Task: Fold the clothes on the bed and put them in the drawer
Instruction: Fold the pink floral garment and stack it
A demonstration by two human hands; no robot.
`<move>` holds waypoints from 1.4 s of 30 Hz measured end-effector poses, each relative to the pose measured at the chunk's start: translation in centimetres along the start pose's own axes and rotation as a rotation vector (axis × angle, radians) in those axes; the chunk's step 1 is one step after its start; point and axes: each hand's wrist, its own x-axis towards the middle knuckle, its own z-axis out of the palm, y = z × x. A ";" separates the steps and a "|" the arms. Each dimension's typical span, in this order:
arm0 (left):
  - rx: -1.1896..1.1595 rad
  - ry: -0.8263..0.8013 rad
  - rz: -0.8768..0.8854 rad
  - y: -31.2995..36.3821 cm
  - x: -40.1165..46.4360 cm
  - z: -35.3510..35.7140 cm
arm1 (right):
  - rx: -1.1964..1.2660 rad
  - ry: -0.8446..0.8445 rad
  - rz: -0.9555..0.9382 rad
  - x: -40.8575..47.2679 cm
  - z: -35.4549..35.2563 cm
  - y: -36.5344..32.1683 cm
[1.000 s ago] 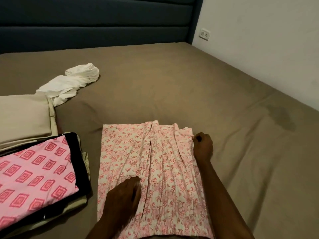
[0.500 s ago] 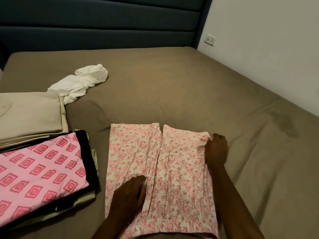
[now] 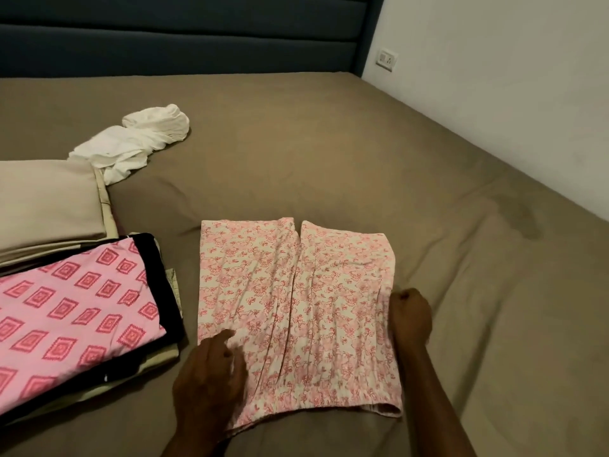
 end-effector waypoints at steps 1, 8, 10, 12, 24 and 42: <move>0.018 0.008 -0.090 -0.2 -0.4 -0.6 | -0.042 -0.021 -0.022 -1.6 -0.1 0.6; 0.115 -0.168 -0.282 -0.7 -1.9 -1.0 | 0.033 0.047 0.075 -3.9 -1.4 2.0; 0.168 -0.191 -0.270 -0.7 -1.9 -1.1 | 0.069 0.030 0.156 -4.4 -2.4 2.1; 0.181 -0.189 -0.293 -0.6 -2.0 -1.3 | 0.065 -0.017 0.160 -5.6 -3.1 1.6; -0.143 -0.250 -0.468 -1.1 -3.9 -2.6 | -0.228 -0.188 0.141 -14.6 -4.9 0.9; -0.047 -0.156 -0.445 -0.3 -5.5 -4.5 | -0.320 0.031 0.108 -16.7 -5.2 3.5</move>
